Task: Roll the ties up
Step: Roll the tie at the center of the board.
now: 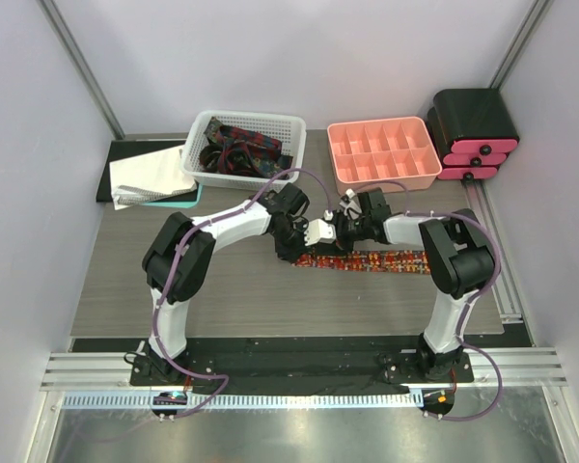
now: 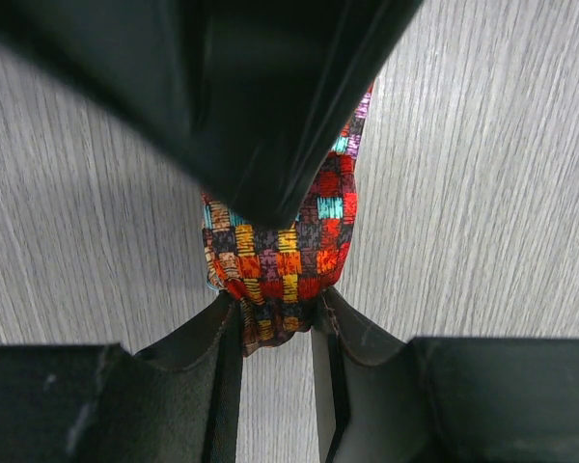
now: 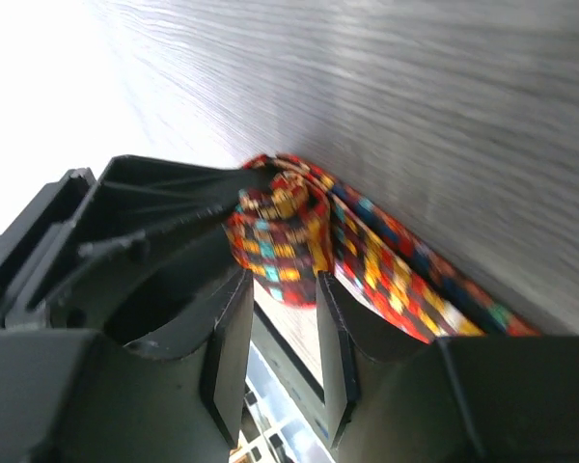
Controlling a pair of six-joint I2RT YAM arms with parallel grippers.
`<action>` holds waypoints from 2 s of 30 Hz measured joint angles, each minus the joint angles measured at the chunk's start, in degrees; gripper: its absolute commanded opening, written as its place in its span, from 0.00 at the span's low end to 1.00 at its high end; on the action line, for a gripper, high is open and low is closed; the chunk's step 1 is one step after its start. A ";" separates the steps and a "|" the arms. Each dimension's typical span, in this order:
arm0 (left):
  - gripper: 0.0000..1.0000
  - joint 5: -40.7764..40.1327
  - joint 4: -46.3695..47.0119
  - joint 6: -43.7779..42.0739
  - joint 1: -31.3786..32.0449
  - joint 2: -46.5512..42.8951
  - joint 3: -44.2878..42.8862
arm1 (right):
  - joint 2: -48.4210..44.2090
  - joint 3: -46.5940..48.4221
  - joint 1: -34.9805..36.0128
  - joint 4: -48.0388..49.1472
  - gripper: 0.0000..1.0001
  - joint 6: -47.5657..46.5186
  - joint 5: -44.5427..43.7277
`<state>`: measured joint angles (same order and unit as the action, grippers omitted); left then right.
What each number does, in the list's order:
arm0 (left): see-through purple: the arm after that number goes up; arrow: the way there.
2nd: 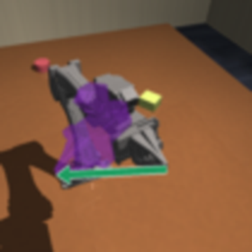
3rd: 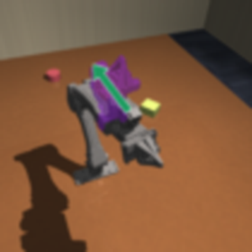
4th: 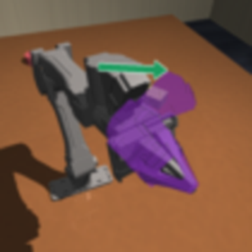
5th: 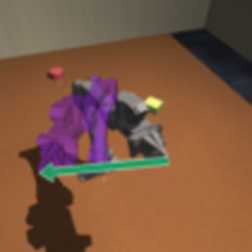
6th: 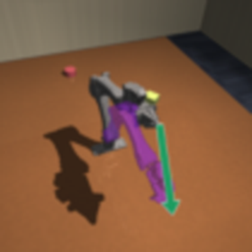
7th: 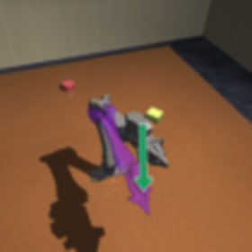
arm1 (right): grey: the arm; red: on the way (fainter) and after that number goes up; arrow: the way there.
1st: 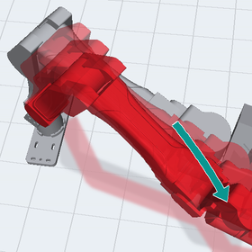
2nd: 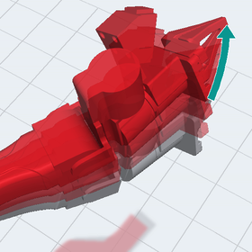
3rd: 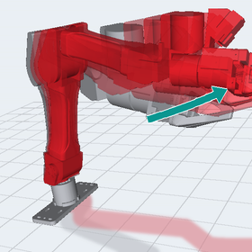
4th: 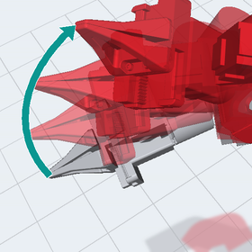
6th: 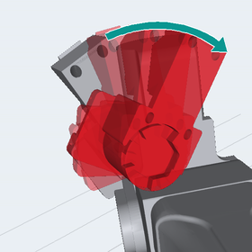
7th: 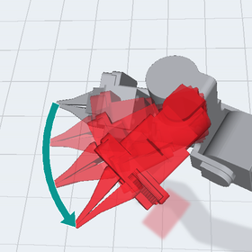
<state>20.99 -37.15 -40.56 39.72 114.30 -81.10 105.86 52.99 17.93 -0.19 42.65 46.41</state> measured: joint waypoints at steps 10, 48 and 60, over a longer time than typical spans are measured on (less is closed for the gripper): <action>0.17 0.04 0.50 -0.52 0.00 -0.09 0.55 | 4.55 -0.17 2.56 6.08 0.10 4.68 -0.31; 0.71 21.35 54.16 19.63 -7.87 -12.09 37.00 | 9.14 5.03 1.36 -4.35 0.01 -7.43 2.49; 0.39 20.28 74.14 25.77 -4.72 -8.26 41.35 | 10.88 5.51 0.96 -6.12 0.01 -10.88 7.02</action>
<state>41.28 36.99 -14.79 35.00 106.04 -39.75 116.75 58.50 18.90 -6.31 31.77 53.43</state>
